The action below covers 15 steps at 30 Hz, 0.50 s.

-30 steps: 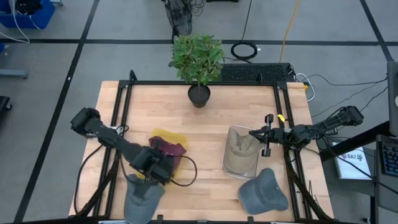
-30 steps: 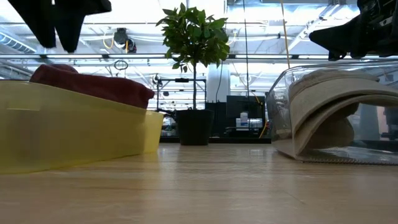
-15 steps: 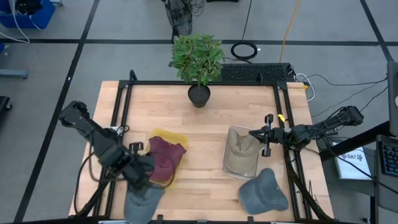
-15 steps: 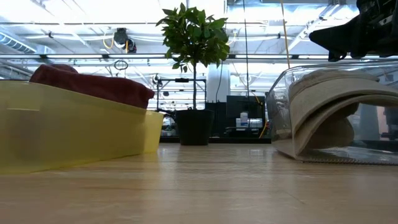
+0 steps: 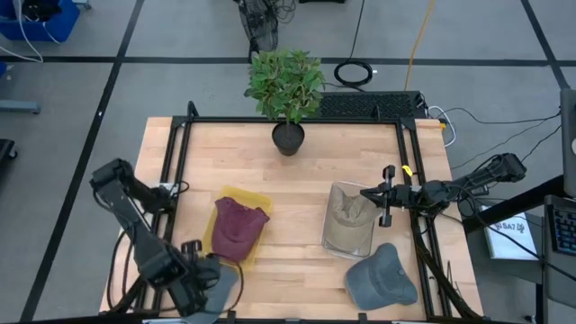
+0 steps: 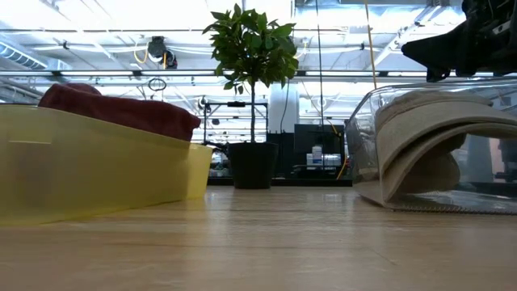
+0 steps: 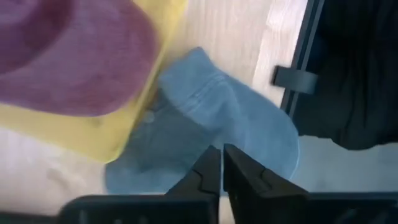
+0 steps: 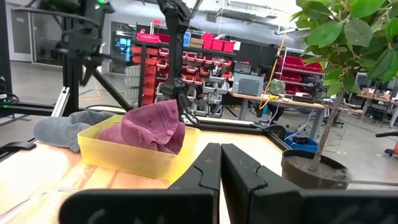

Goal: Pick & Place hat
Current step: Put the left gray cap into the yellow bin

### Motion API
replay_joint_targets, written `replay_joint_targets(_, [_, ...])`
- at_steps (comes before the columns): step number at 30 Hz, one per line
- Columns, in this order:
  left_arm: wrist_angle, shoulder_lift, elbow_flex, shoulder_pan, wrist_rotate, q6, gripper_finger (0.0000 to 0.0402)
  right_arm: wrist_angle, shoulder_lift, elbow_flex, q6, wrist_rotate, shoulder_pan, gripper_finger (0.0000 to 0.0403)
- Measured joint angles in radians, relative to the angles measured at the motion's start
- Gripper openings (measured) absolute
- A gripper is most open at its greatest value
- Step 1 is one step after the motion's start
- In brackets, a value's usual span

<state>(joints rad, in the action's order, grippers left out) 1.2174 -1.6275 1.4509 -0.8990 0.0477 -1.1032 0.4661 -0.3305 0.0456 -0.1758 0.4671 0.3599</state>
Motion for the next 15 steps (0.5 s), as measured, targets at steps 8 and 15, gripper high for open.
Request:
replay_joint_targets(8, [-0.084, -0.1, 0.0, -0.065, 0.039, -0.1, 0.0109, -0.023, 0.0, 0.0, 0.037, 0.0, 0.0, 0.0])
replay_joint_targets(15, [-0.099, -0.163, 0.0, -0.122, 0.047, -0.084, 0.0208, -0.027, 0.0, 0.0, 0.036, 0.0, 0.0, 0.0])
